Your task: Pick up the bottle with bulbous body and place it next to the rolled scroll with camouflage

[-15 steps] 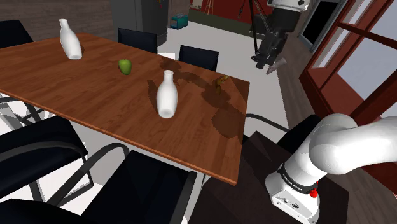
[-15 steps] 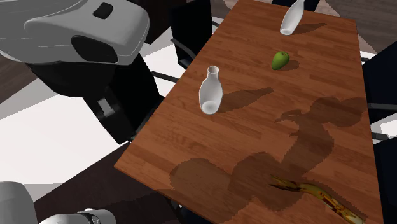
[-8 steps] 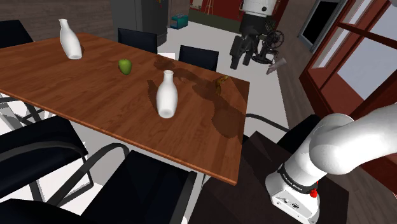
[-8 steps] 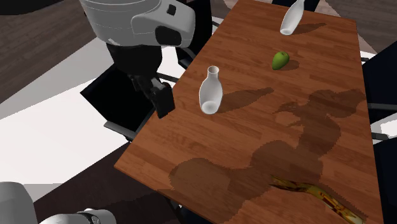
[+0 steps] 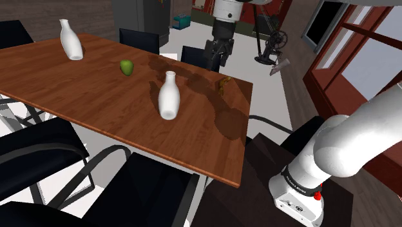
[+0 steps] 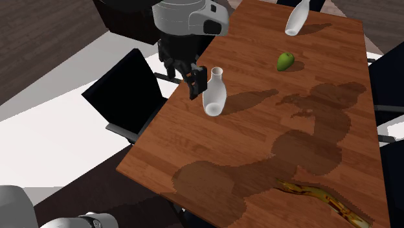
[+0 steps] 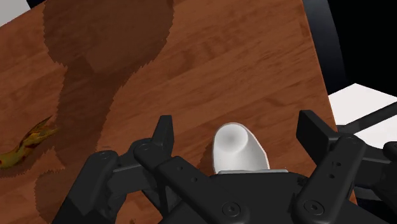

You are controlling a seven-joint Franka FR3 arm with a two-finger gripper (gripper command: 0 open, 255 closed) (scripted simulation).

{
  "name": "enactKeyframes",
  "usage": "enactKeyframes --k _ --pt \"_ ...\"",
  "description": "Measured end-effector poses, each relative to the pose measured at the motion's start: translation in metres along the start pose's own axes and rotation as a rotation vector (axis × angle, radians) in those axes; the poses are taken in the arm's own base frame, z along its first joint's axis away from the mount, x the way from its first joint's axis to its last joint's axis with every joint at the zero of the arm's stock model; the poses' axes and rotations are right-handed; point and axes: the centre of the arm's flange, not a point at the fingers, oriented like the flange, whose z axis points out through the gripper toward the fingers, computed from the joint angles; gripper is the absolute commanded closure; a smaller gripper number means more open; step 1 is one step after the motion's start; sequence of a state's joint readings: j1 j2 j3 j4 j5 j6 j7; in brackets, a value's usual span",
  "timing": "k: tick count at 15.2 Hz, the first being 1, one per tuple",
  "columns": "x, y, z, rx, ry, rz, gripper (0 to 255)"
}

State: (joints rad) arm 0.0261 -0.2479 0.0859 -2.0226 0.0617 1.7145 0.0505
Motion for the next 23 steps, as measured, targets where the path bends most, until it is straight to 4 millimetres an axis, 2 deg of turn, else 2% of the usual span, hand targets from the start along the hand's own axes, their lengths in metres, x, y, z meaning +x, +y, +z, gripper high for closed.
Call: enactKeyframes --k 17,20,23 --pt "0.209 -0.053 0.071 -0.040 -0.009 -0.042 0" --pt "0.219 -0.056 0.088 -0.042 -0.009 -0.044 0" --pt "0.219 -0.056 0.104 -0.042 -0.009 -0.044 0"
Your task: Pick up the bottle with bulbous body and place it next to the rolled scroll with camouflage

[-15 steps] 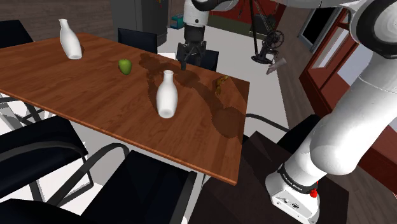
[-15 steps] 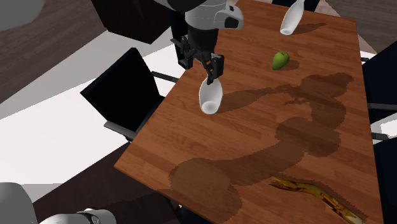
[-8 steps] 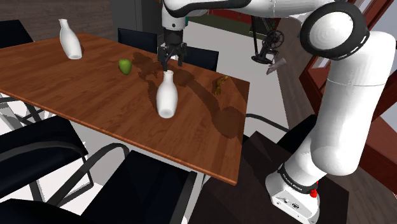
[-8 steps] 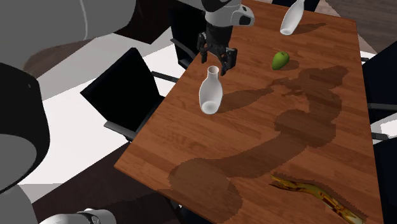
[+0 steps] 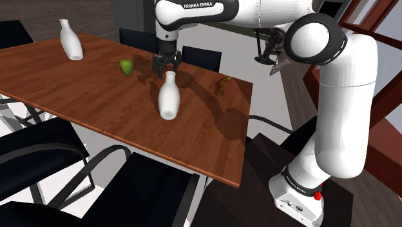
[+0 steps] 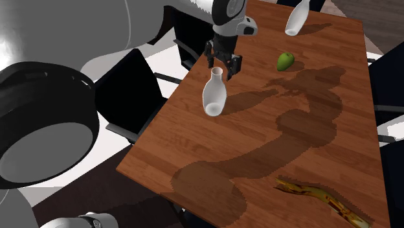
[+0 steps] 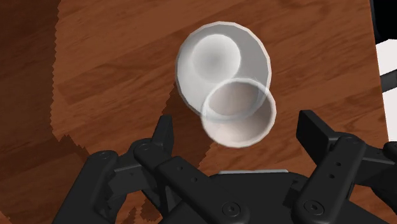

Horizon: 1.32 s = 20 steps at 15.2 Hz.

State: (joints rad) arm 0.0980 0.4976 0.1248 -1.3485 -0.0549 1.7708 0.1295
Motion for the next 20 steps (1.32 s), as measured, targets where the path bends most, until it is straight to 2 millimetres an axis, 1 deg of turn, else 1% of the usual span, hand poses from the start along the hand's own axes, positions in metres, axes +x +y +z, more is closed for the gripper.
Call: enactKeyframes --k 2,3,8,9,20 --pt "0.0000 0.0002 0.0102 0.000 0.000 0.000 0" --pt "0.0002 0.0006 0.0120 0.000 0.000 0.000 0" --pt "0.0001 0.0009 0.0137 0.000 0.001 0.000 0" --pt "0.0001 0.0009 0.0137 0.000 0.001 0.000 255" --pt "-0.0001 0.0008 0.0115 0.000 0.000 0.000 255"
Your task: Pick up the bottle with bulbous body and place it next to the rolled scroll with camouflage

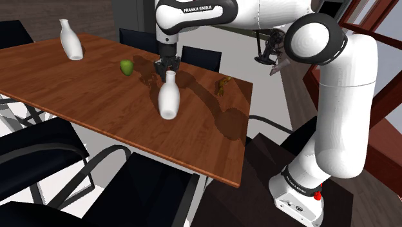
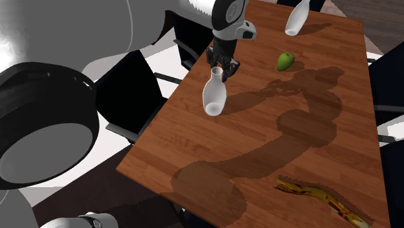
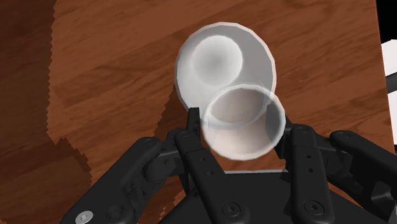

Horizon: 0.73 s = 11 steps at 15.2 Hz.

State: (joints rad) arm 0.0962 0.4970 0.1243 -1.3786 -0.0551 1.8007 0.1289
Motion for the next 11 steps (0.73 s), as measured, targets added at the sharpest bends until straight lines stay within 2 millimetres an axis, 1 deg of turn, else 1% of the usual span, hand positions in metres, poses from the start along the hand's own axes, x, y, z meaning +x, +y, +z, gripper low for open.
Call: enactKeyframes --k 11 --pt "-0.003 0.001 -0.056 0.000 0.000 0.000 255"
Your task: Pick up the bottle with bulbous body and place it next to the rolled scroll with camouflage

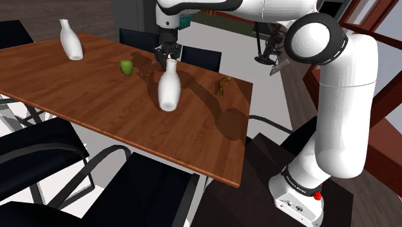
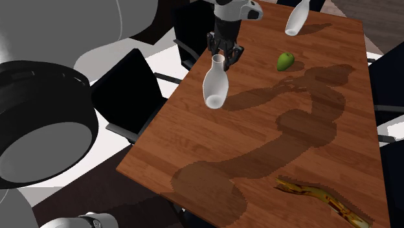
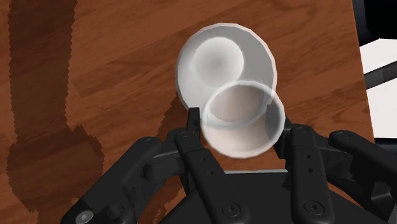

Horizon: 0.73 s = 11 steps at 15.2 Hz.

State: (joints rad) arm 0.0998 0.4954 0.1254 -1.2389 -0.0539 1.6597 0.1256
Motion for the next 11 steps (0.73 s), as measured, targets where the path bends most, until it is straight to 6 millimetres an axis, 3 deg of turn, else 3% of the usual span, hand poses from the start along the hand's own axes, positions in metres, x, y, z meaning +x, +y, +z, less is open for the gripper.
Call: enactKeyframes --k 11 --pt "-0.008 0.006 -0.050 0.000 -0.001 0.000 255"
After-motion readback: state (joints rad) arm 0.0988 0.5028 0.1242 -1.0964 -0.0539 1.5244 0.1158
